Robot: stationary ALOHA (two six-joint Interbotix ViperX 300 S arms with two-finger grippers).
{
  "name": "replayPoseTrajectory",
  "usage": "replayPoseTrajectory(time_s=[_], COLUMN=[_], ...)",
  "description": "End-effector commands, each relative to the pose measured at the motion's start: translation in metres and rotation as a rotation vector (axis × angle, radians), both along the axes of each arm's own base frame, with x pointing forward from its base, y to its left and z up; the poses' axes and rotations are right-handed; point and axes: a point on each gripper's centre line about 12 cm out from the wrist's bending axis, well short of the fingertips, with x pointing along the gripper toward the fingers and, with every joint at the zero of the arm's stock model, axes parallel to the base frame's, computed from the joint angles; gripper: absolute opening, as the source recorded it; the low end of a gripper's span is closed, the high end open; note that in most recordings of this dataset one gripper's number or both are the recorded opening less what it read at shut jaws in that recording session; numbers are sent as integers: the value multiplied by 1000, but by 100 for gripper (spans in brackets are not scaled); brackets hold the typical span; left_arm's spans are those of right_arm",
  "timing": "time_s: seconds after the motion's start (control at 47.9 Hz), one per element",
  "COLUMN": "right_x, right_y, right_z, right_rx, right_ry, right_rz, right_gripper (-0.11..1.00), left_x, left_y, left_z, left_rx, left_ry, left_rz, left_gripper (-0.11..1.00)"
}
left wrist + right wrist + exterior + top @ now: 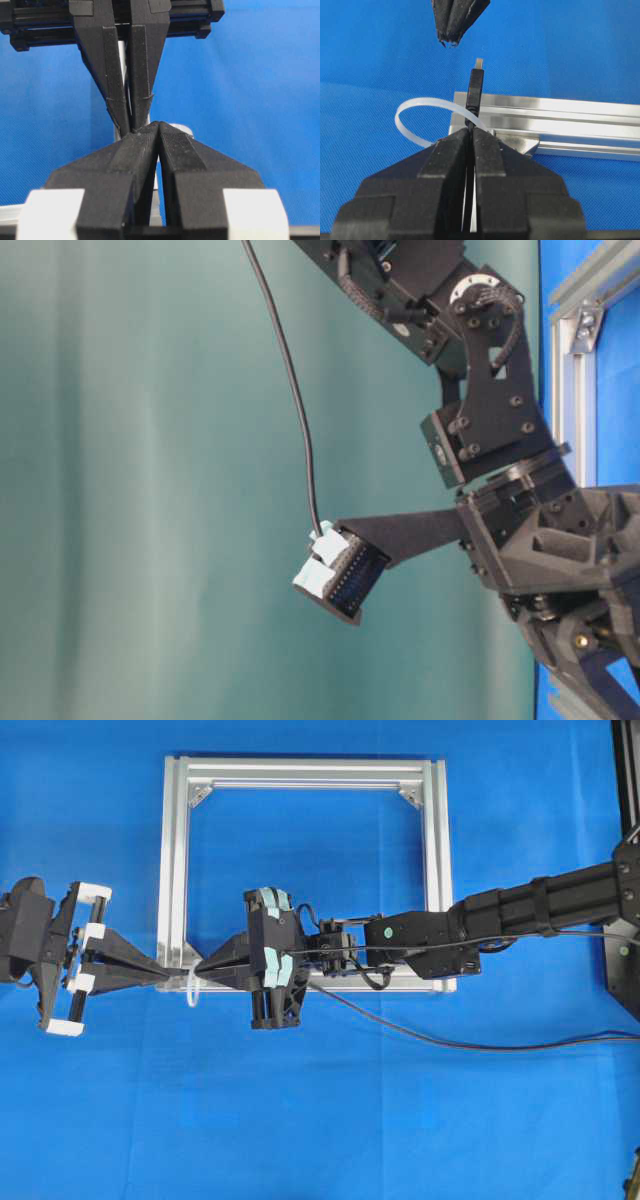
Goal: Insert the wire through the string loop located on the left side.
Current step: 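Move the left gripper down toward the plug emerging from the loop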
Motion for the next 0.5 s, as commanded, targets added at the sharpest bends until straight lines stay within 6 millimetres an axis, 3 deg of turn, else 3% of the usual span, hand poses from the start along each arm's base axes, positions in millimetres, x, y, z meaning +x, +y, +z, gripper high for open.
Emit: replayPoseTrajectory(time_s=[0.0, 0.23, 0.313, 0.48], right_x=[6, 6, 6, 6], right_y=[-1, -1, -1, -1], right_z=[20, 20, 20, 20], right_rx=[1, 1, 1, 1], right_ry=[-57, -57, -57, -55], right_rz=[-2, -2, -2, -2], right_gripper=[-10, -10, -10, -10], left_x=[4, 3, 4, 5], left_y=[-2, -2, -2, -1], left_z=[4, 4, 4, 6], left_rx=[-2, -4, -7, -5], left_ry=[-11, 2, 1, -4], left_rz=[-6, -6, -5, -2], left_gripper=[0, 4, 22, 72])
